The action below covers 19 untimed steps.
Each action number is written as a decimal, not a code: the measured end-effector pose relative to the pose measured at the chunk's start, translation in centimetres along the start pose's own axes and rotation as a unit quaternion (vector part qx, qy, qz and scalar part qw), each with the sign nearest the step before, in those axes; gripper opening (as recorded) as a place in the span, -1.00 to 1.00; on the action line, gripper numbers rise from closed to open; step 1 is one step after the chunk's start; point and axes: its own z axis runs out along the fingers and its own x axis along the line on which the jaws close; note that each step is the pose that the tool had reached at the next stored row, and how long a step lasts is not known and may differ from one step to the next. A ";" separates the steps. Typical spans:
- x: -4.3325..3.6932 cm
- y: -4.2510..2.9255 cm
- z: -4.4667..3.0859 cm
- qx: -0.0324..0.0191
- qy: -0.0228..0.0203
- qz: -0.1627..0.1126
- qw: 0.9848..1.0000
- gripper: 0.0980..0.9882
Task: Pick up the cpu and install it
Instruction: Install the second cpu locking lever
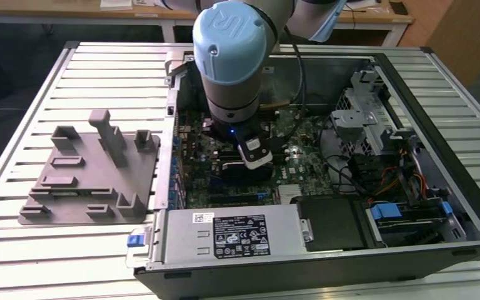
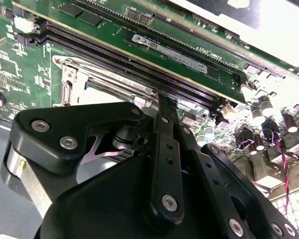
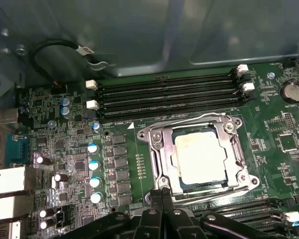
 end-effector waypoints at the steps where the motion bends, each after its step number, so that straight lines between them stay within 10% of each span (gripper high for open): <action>1: 0.01 -0.01 0.02 0.000 0.000 0.000 1.000 -0.98; 12: 0.14 -0.09 0.22 0.000 0.000 -0.002 1.000 -0.98; 19: 0.06 0.52 -1.59 0.000 0.000 -0.002 1.000 -0.98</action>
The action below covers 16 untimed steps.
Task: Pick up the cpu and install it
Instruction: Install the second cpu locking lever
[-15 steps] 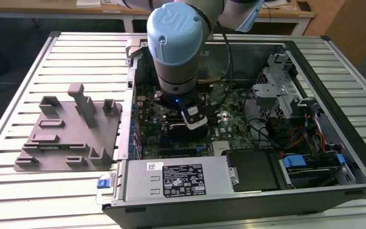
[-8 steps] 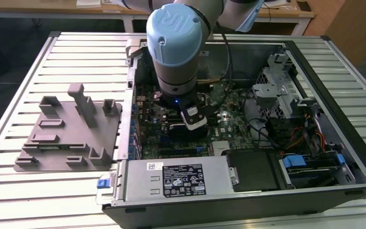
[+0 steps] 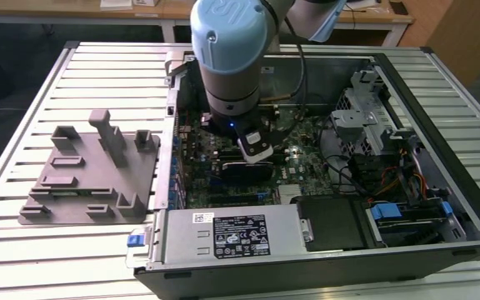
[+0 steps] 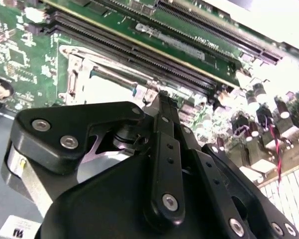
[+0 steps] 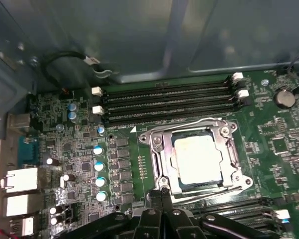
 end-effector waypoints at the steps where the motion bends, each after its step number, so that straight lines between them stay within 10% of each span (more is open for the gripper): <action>1: -0.01 0.05 -0.16 0.000 0.000 0.000 1.000 -0.98; 9: -0.74 0.38 -0.29 0.027 -0.004 0.001 1.000 -0.98; 16: -1.66 1.40 0.09 0.038 -0.006 0.000 0.999 -0.98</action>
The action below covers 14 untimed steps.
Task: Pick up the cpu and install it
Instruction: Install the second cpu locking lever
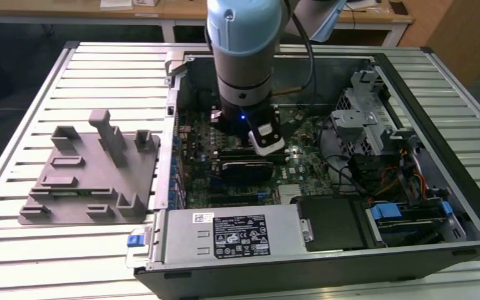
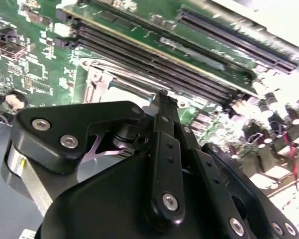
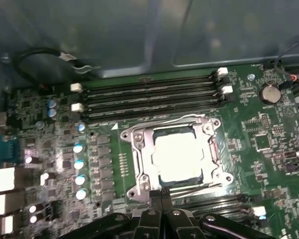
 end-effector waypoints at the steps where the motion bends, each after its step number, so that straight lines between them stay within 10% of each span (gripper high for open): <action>1: -0.12 0.17 0.05 0.001 0.000 0.000 1.000 -0.98; 14: -1.26 2.16 0.62 0.034 -0.005 -0.003 0.999 -0.98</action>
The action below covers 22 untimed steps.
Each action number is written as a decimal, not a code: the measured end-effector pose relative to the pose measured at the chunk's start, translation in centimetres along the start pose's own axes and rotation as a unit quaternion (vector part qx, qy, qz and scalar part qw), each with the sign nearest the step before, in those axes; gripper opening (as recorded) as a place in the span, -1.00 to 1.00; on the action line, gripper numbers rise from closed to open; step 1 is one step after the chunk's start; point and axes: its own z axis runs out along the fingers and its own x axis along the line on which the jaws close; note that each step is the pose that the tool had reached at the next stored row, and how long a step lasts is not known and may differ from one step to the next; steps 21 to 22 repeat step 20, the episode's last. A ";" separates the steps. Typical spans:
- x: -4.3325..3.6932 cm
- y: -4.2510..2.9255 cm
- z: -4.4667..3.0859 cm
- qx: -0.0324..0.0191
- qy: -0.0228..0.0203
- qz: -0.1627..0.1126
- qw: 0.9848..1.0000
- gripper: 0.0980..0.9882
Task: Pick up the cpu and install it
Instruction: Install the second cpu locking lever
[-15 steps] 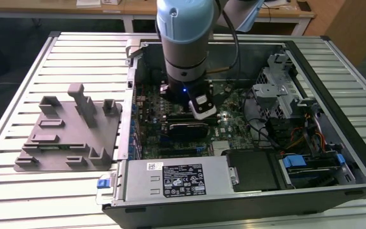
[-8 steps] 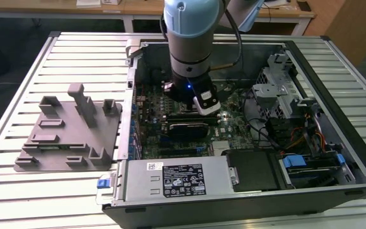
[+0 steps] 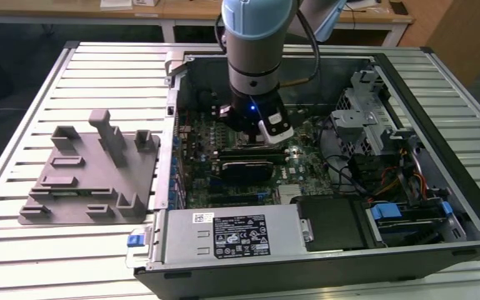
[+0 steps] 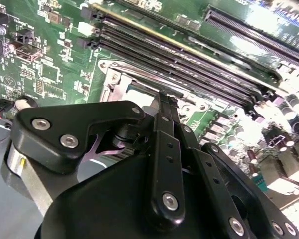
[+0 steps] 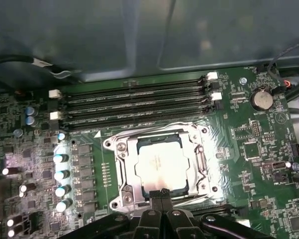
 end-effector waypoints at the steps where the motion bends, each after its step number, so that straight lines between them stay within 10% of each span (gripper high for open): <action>1: -0.04 0.20 0.04 0.003 0.000 0.000 1.000 -0.98; 11: -0.55 2.64 0.57 0.020 -0.003 -0.002 1.000 -0.98; 22: -0.58 2.87 0.62 0.022 -0.003 -0.002 1.000 -0.98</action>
